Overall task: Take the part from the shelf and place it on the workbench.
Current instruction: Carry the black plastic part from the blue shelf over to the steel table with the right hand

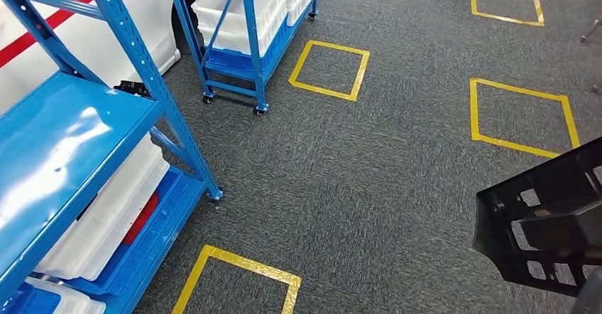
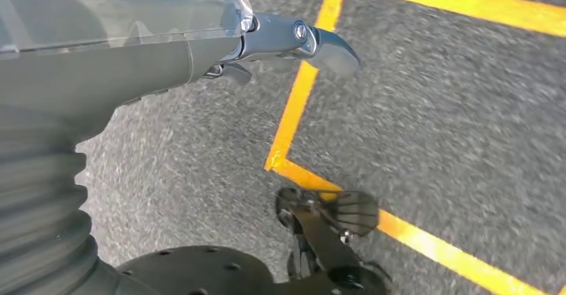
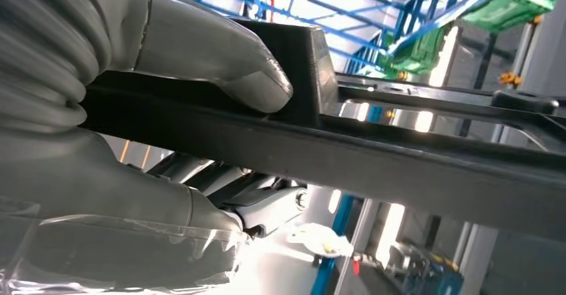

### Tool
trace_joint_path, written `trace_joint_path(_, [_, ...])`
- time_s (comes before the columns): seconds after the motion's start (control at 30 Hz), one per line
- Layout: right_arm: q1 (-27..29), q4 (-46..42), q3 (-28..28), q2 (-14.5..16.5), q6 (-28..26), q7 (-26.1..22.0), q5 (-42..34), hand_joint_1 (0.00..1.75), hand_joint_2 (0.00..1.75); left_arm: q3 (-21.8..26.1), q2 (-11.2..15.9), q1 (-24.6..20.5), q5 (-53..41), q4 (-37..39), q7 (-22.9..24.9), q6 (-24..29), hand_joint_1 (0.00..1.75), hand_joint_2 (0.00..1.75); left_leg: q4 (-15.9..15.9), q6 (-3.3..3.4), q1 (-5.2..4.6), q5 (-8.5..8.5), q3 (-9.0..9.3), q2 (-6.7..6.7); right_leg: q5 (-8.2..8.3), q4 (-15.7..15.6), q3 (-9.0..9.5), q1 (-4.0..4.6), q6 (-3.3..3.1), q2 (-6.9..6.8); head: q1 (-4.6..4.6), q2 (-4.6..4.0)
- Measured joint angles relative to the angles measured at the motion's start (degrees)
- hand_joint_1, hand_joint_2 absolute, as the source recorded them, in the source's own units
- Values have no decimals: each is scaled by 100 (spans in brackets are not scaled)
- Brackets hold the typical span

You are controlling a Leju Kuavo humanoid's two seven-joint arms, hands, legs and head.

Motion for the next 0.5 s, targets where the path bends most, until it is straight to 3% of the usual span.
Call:
trace_joint_path(0.07, [-1, 0, 51, 1, -38, 1, 27, 175, 175, -7, 4, 19, 4, 0, -2, -1, 0, 175, 725, -38, 36, -309, -317, -118, 12, 7, -18, -4, -12, 144, 1, 0])
trace_joint_path(0.1, [1, 0, 72, 1, -55, 0, 37, 175, 175, -8, 7, 27, 8, 0, 2, -1, 0, 175, 896, -56, 52, -322, -393, -127, 15, 14, -20, -6, -9, 226, 1, 0])
trace_joint_path(0.13, [3, 0, 93, 1, -74, -1, 47, 175, 175, -9, 10, 33, 13, 0, 11, -1, 0, 175, 854, -71, 69, -221, -376, -132, 17, 27, -20, -12, -2, 313, 1, 0])
trace_joint_path(0.2, [4, -3, 137, 1, -109, -4, 68, 175, 175, -10, 17, 40, 18, 1, 35, 1, 0, 175, 190, -97, 118, 198, -89, -243, 3, 76, -24, -32, 39, 483, 1, 0])
trace_joint_path(0.23, [3, -7, 161, 0, -127, -6, 81, 175, 175, -10, 19, 45, 20, 3, 52, 1, 0, 175, -173, -107, 143, 349, 65, -407, -11, 119, -43, -37, 75, 559, 1, 0])
trace_joint_path(0.3, [-5, -20, 224, -8, -184, -9, 105, 175, 175, -11, 20, 49, 25, 9, 81, 2, 0, 175, -546, -81, 165, 451, 207, -657, -16, 188, -111, -45, 160, 699, 3, 0])
trace_joint_path(0.33, [-3, -28, 260, -13, -225, -10, 119, 175, 175, -12, 20, 44, 27, 11, 92, 3, 0, 175, -557, -48, 151, 434, 207, -688, 0, 199, -146, -55, 207, 770, 4, 0])
trace_joint_path(0.37, [0, -37, 298, -23, -272, -11, 133, 175, 175, -12, 19, 36, 30, 11, 98, 3, 0, 175, -563, 3, 140, 450, 204, -614, 25, 192, -175, -70, 253, 847, 5, 0])
trace_joint_path(0.4, [11, -47, 333, -38, -320, -12, 151, 175, 175, -13, 19, 27, 32, 11, 102, 3, 0, 175, -583, 50, 132, 471, 210, -532, 29, 204, -201, -83, 288, 855, 6, 0])
trace_joint_path(0.43, [20, -57, 369, -57, -380, -12, 172, 175, 175, -13, 19, 22, 34, 11, 101, 3, 0, 175, -610, 98, 129, 496, 215, -451, -18, 278, -252, -81, 315, 759, 6, 0])
trace_joint_path(0.5, [31, -69, 460, -126, -525, -13, 214, 175, 175, -12, 19, 28, 37, 11, 99, 4, 0, 175, -649, 161, 117, 531, 210, -284, -305, 755, -488, -62, 339, 397, 6, 0])
